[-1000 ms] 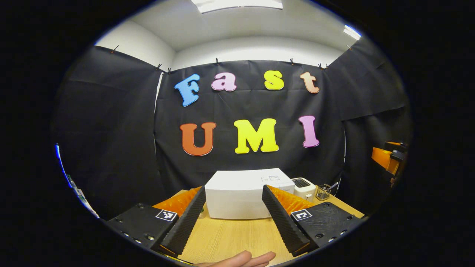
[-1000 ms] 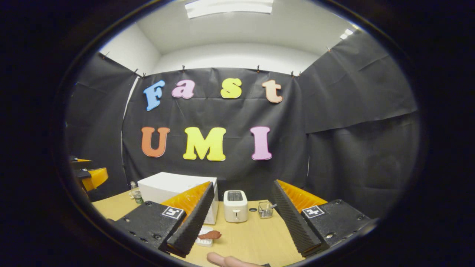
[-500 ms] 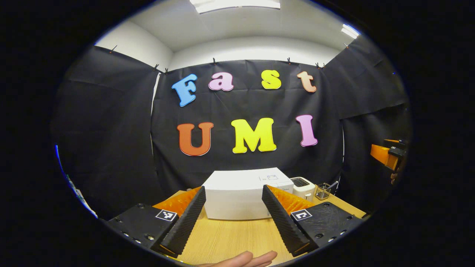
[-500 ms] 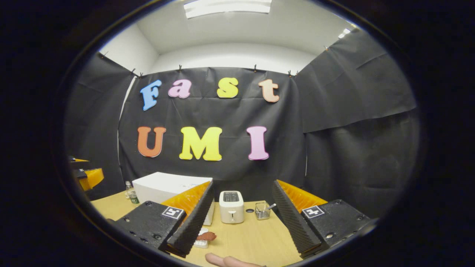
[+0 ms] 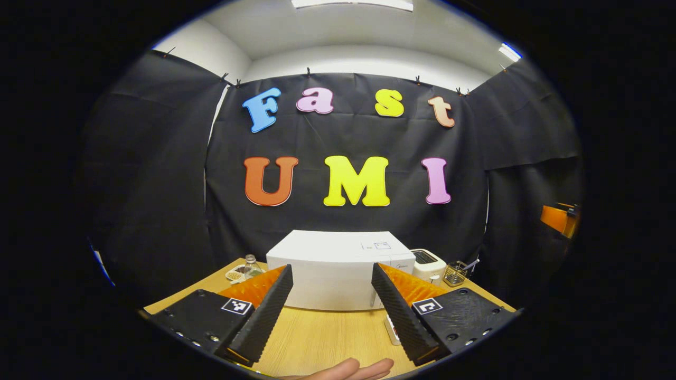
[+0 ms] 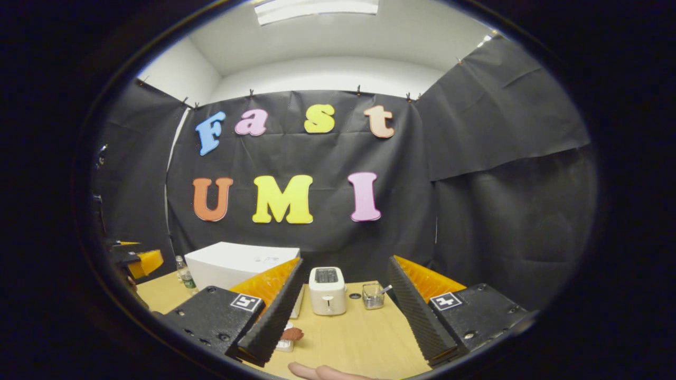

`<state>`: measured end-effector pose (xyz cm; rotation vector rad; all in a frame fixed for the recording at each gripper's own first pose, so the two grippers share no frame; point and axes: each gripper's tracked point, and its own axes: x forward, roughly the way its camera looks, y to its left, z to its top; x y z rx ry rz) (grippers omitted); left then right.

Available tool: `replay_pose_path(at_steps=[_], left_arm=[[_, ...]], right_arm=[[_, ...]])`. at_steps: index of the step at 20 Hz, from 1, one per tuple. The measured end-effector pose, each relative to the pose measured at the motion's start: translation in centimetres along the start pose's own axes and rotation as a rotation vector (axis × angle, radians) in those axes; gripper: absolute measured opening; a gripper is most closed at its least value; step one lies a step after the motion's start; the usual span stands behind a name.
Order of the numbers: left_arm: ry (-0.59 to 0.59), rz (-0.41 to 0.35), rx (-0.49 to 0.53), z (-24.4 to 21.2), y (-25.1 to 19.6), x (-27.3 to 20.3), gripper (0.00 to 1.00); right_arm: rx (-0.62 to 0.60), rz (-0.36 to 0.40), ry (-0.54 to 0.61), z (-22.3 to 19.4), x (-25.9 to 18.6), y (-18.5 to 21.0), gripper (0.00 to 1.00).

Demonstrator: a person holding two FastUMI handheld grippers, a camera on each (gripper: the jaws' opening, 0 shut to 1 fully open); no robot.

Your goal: Open the microwave oven with the left hand, put the food in, and close the microwave oven.

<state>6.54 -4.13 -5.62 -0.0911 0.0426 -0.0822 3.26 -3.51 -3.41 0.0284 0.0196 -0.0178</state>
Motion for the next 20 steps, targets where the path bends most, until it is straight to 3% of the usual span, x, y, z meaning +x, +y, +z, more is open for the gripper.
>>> replay_pose_path(at_steps=[1,5,6,14,20], left_arm=[[-0.006,-0.021,-0.009,-0.4,-0.5,0.8,0.95],[0.002,-0.052,-0.007,-3.4,-1.5,4.3,0.94],[0.012,-0.053,-0.004,-4.2,-1.9,5.2,0.94],[0.088,-0.168,-0.028,-10.3,-7.4,11.7,0.94],[0.170,-0.144,0.021,-16.0,-9.7,16.3,0.94]], right_arm=[[-0.003,-0.004,-0.009,0.1,0.1,-0.2,1.00],[0.008,-0.018,-0.029,-0.1,0.4,-1.0,1.00],[0.009,-0.015,-0.028,-0.3,0.5,-1.1,0.91],[0.026,0.003,-0.030,-1.4,0.7,-2.0,0.91],[0.041,0.005,-0.012,-3.3,1.0,-3.0,0.91]])
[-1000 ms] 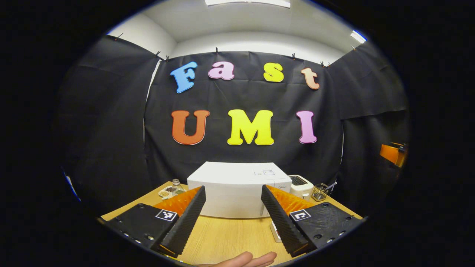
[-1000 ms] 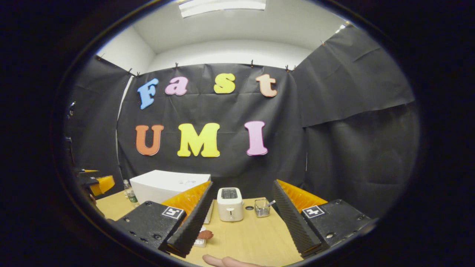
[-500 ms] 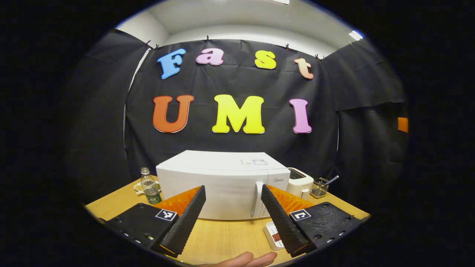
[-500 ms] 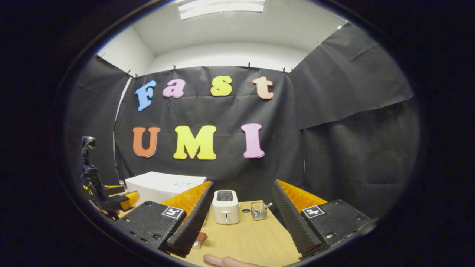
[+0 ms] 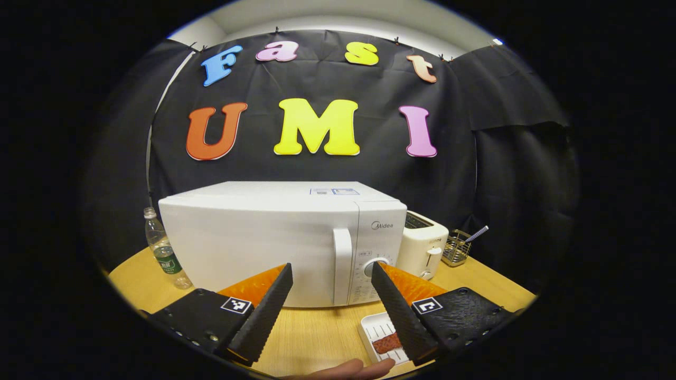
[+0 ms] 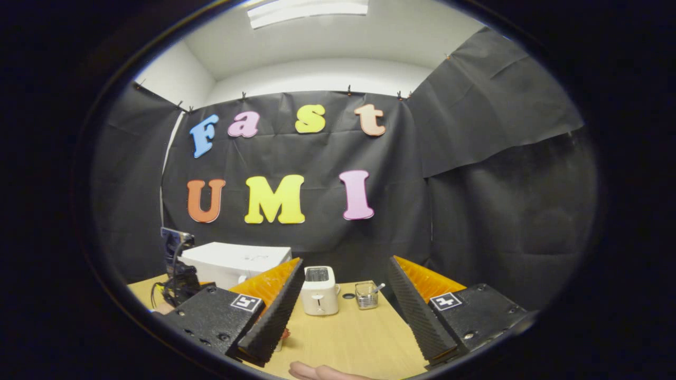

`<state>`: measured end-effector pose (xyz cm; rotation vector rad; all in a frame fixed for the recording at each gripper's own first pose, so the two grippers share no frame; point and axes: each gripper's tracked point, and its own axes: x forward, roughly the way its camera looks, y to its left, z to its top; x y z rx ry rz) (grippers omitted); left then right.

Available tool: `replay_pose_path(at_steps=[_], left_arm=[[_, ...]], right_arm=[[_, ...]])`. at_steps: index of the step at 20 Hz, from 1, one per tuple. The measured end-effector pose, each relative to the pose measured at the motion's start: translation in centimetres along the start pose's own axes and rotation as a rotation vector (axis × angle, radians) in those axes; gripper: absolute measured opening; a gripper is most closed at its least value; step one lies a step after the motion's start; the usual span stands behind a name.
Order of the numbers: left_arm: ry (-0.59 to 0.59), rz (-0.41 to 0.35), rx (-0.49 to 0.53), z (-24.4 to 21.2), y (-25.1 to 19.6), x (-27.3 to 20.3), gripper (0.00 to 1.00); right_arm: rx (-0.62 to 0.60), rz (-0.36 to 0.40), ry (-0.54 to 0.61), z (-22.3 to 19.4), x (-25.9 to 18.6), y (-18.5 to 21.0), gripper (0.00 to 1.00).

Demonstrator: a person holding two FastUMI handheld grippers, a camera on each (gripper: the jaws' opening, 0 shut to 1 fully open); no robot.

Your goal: Open the microwave oven with the left hand, put the food in, and close the microwave oven.

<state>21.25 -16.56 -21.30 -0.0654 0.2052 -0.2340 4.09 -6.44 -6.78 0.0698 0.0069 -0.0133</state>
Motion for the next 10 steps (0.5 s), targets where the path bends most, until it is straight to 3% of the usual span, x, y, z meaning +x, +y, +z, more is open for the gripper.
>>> replay_pose_path(at_steps=[1,2,3,4,6,7,8,9,10], left_arm=[[0.007,0.004,0.003,-0.6,-0.3,0.7,0.94],[0.008,0.010,0.014,-1.0,-0.4,1.5,0.94],[0.018,0.024,0.023,-1.6,-0.4,2.4,0.94],[0.042,0.019,0.016,-2.4,-0.7,3.1,0.95],[0.061,-0.010,-0.036,-3.1,-1.7,4.2,0.95],[0.052,-0.019,-0.054,-2.9,-2.0,4.7,0.87],[0.040,-0.006,-0.060,-2.7,-1.8,5.3,0.95],[0.019,0.001,-0.049,-2.4,-1.6,6.0,0.95],[-0.014,0.021,-0.037,-2.0,-1.3,6.5,0.93]], right_arm=[[0.002,0.000,0.003,-0.3,0.2,-0.2,0.91],[0.001,0.002,0.007,-0.6,0.4,-0.5,1.00],[-0.001,0.002,0.012,-1.0,0.4,-0.8,1.00],[0.000,0.006,0.013,-1.1,0.3,-1.0,0.91],[-0.005,0.007,0.010,-1.4,0.2,-1.6,0.91],[-0.008,0.005,0.004,-1.3,0.1,-2.0,1.00],[-0.013,0.005,-0.002,-1.3,0.0,-2.2,1.00],[-0.018,0.004,-0.006,-1.5,-0.1,-2.4,1.00],[-0.021,-0.001,-0.007,-1.6,-0.3,-2.8,0.91]])
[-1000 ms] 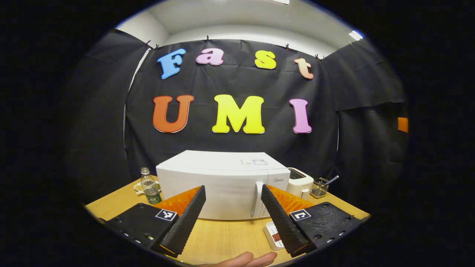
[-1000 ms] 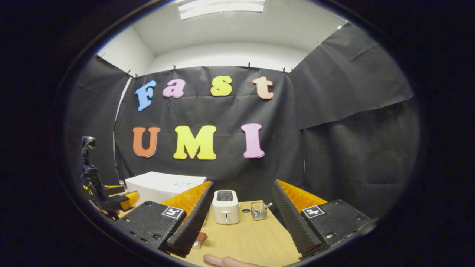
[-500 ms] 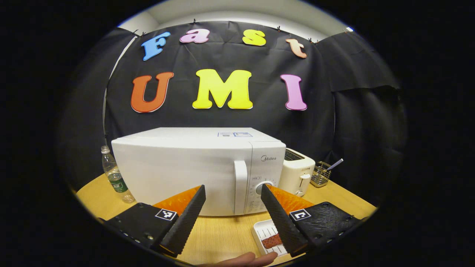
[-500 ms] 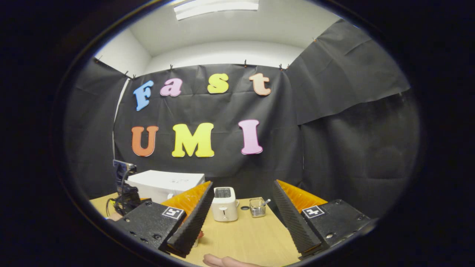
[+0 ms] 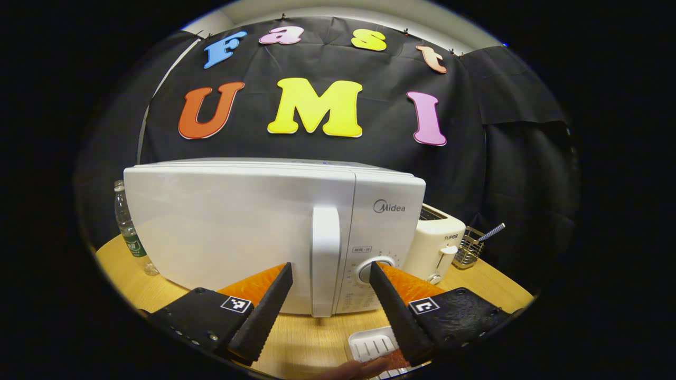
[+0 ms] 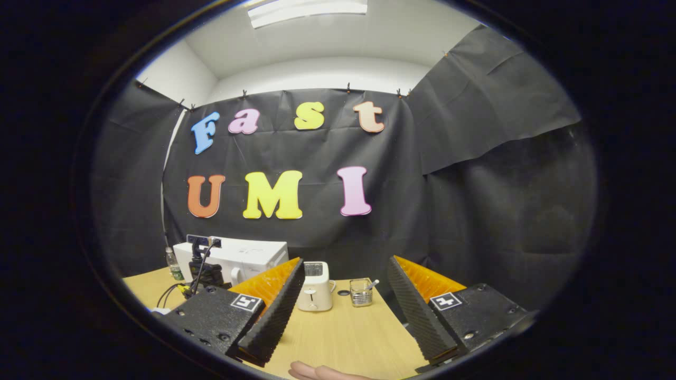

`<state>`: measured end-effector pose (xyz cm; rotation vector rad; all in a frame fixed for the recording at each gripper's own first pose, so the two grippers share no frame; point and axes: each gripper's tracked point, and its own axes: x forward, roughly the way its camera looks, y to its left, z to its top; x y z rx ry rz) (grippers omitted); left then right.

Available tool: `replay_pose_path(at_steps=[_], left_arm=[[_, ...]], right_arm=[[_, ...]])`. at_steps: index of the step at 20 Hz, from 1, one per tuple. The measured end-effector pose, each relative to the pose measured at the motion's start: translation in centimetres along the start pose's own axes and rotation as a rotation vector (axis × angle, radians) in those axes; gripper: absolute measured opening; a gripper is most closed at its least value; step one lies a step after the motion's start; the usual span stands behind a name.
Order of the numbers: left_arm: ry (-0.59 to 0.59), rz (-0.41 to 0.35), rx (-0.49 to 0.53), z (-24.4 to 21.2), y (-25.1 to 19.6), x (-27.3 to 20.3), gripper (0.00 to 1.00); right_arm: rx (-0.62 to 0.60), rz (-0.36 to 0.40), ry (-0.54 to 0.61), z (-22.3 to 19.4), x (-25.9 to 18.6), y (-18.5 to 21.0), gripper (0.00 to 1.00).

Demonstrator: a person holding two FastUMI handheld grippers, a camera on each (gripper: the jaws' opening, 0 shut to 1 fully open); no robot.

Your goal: Open the microwave oven with the left hand, put the food in, and close the microwave oven.

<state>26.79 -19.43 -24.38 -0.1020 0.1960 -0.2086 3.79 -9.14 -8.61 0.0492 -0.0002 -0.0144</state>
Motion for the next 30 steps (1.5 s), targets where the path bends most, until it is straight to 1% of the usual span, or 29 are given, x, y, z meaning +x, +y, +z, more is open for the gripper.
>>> replay_pose_path(at_steps=[1,2,3,4,6,7,8,9,10,12,13,14,15,16,17,18,19,20,21,30], left_arm=[[-0.037,0.022,0.018,0.5,0.5,0.5,0.87],[-0.043,0.058,0.026,0.4,1.0,0.4,0.51],[-0.040,0.066,0.047,0.2,1.2,0.8,0.53],[-0.033,0.033,0.033,-0.1,0.4,1.4,0.44],[0.017,0.019,-0.053,-0.8,0.6,0.9,0.28],[0.025,0.022,-0.065,-0.5,0.5,0.7,0.23],[0.036,0.019,-0.061,-0.8,0.4,0.7,0.08],[0.043,0.021,-0.035,-0.8,0.3,0.5,0.16],[0.039,0.021,-0.014,-0.7,0.5,0.5,0.16],[0.059,0.006,-0.040,-0.9,0.5,0.2,0.16],[0.064,0.000,-0.061,-0.9,0.4,-0.1,0.17],[0.071,-0.003,-0.062,-1.0,0.3,-0.2,0.16],[0.076,0.003,-0.055,-1.0,0.3,-0.7,0.16],[0.034,0.010,-0.037,-0.3,0.5,-1.3,0.16],[0.049,0.014,-0.023,-0.3,0.6,-1.9,0.15],[0.046,-0.001,-0.020,-0.8,0.6,-2.5,0.08],[0.034,-0.020,-0.021,-0.8,0.7,-3.0,0.09],[0.036,-0.033,-0.028,-1.0,0.7,-3.9,0.08],[0.031,-0.042,-0.026,-1.0,0.9,-4.8,0.08],[0.018,-0.090,-0.005,-2.1,3.8,-12.9,0.08]], right_arm=[[0.001,0.000,0.003,-0.3,-0.2,-0.3,0.91],[0.003,0.000,0.011,-0.5,-0.3,-0.5,0.91],[0.004,-0.006,0.013,-0.7,-0.4,-0.8,0.91],[0.001,-0.017,0.013,-0.7,-0.4,-1.2,1.00],[-0.004,-0.035,0.010,-0.6,-0.5,-1.7,1.00],[-0.006,-0.039,0.010,-0.7,-0.8,-1.7,0.91],[-0.007,-0.037,0.010,-0.6,-1.1,-1.6,0.91],[-0.007,-0.033,0.008,-0.5,-1.4,-1.4,0.91],[-0.005,-0.030,0.008,-0.4,-1.6,-1.3,0.91],[0.007,-0.020,0.022,-0.7,-2.3,-1.2,0.91],[0.014,-0.007,0.028,-0.8,-2.7,-1.0,1.00],[0.016,-0.002,0.031,-0.8,-3.0,-1.0,0.91],[0.012,-0.007,0.033,-0.8,-3.1,-1.4,0.91],[0.005,-0.016,0.031,-0.7,-3.2,-1.7,0.90],[-0.002,-0.023,0.025,-0.5,-3.4,-1.9,0.90],[-0.006,-0.029,0.023,-0.4,-3.5,-2.0,0.90],[-0.008,-0.032,0.025,-0.5,-3.7,-1.9,0.90],[-0.007,-0.029,0.026,-0.4,-3.9,-1.7,1.00],[-0.005,-0.025,0.026,-0.4,-4.0,-1.4,0.91],[0.019,0.018,0.017,0.4,-6.6,1.5,0.90]])
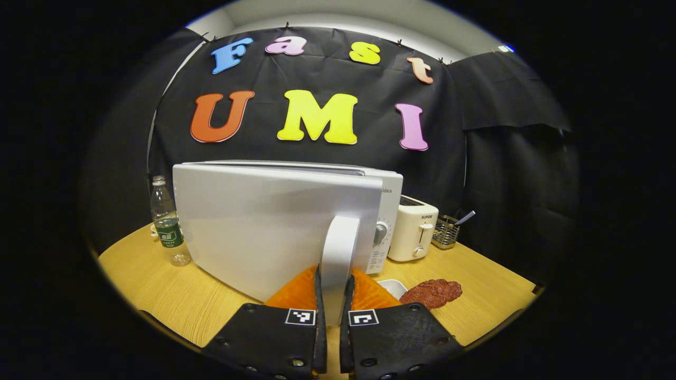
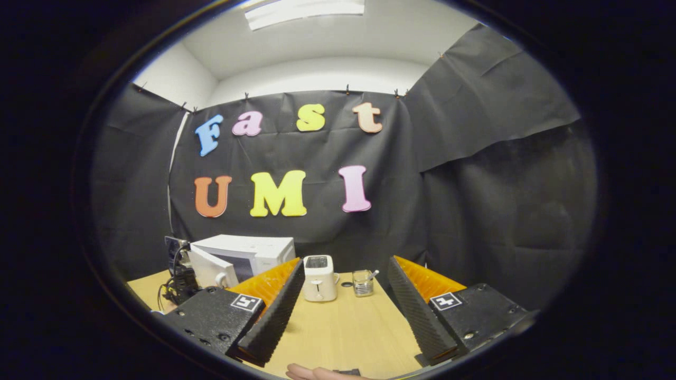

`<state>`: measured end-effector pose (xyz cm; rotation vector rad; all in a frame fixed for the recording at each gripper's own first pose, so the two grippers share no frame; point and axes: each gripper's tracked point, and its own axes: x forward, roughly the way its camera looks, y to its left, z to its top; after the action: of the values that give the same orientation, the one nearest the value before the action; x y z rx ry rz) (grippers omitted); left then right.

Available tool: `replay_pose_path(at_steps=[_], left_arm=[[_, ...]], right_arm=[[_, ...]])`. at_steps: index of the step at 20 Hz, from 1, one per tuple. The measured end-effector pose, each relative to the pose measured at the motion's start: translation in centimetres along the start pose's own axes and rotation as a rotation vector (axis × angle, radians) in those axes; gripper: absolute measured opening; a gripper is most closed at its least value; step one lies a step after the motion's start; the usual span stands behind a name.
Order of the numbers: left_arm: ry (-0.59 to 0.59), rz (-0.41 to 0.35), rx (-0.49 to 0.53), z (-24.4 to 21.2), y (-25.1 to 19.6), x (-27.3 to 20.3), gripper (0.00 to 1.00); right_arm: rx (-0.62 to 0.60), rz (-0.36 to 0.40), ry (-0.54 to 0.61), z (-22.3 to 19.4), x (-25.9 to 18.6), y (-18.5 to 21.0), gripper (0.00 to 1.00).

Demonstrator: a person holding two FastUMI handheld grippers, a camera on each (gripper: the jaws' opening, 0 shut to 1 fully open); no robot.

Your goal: Open the microwave oven with the left hand, put the food in, and close the microwave oven.

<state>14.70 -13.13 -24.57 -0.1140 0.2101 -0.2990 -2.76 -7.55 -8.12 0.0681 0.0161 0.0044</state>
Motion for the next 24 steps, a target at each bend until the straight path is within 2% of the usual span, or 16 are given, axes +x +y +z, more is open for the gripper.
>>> replay_pose_path(at_steps=[1,2,3,7,8,9,10,11,13,14,15,17,18,19,21,24], left_arm=[[0.005,-0.002,-0.001,-0.2,0.4,-0.7,0.08],[0.006,-0.002,0.005,-0.3,0.7,-1.5,0.09],[0.000,-0.003,0.011,-0.4,1.1,-2.2,0.08],[0.004,0.003,0.006,-0.8,3.0,-5.1,0.09],[0.002,0.010,0.006,-1.0,3.6,-5.9,0.09],[0.002,0.019,0.008,-1.1,4.2,-6.7,0.08],[0.005,0.028,0.014,-1.4,5.0,-7.7,0.11],[-0.003,0.040,0.029,-1.4,5.9,-8.8,0.11],[-0.017,0.080,0.030,-1.6,8.3,-10.9,0.11],[-0.019,0.111,0.018,-1.9,9.9,-12.3,0.15],[-0.015,0.136,0.011,-2.3,11.3,-13.7,0.15],[0.012,0.194,0.015,-3.9,14.3,-16.4,0.27],[0.021,0.232,0.023,-4.4,15.5,-18.1,0.39],[0.024,0.257,0.029,-4.7,16.5,-19.7,0.36],[0.004,0.280,0.011,-4.3,17.5,-22.1,0.84],[-0.035,0.305,-0.026,-2.6,18.2,-24.7,0.89]], right_arm=[[-0.004,0.005,-0.004,0.0,-0.3,0.4,0.90],[-0.007,0.010,-0.006,0.1,-0.5,0.9,1.00],[-0.013,0.017,-0.007,0.0,-0.6,1.4,0.90],[-0.027,0.050,0.007,-0.9,-0.6,3.4,0.91],[-0.017,0.059,0.023,-1.4,-0.7,3.9,1.00],[-0.004,0.072,0.035,-1.7,-0.7,4.4,1.00],[0.005,0.086,0.040,-1.9,-0.7,5.0,0.91],[0.005,0.096,0.041,-2.1,-0.7,5.4,1.00],[0.002,0.106,0.042,-2.5,-1.1,6.0,1.00],[0.003,0.114,0.043,-2.7,-1.3,6.4,0.91],[0.003,0.121,0.048,-3.1,-1.5,6.6,0.91],[0.002,0.131,0.052,-3.4,-1.9,7.2,1.00],[0.000,0.138,0.051,-3.3,-2.0,7.5,0.91],[-0.003,0.143,0.049,-3.3,-2.2,7.8,0.91],[-0.011,0.147,0.050,-3.5,-2.2,8.3,0.91],[-0.018,0.153,0.059,-3.8,-1.9,9.2,0.91]])
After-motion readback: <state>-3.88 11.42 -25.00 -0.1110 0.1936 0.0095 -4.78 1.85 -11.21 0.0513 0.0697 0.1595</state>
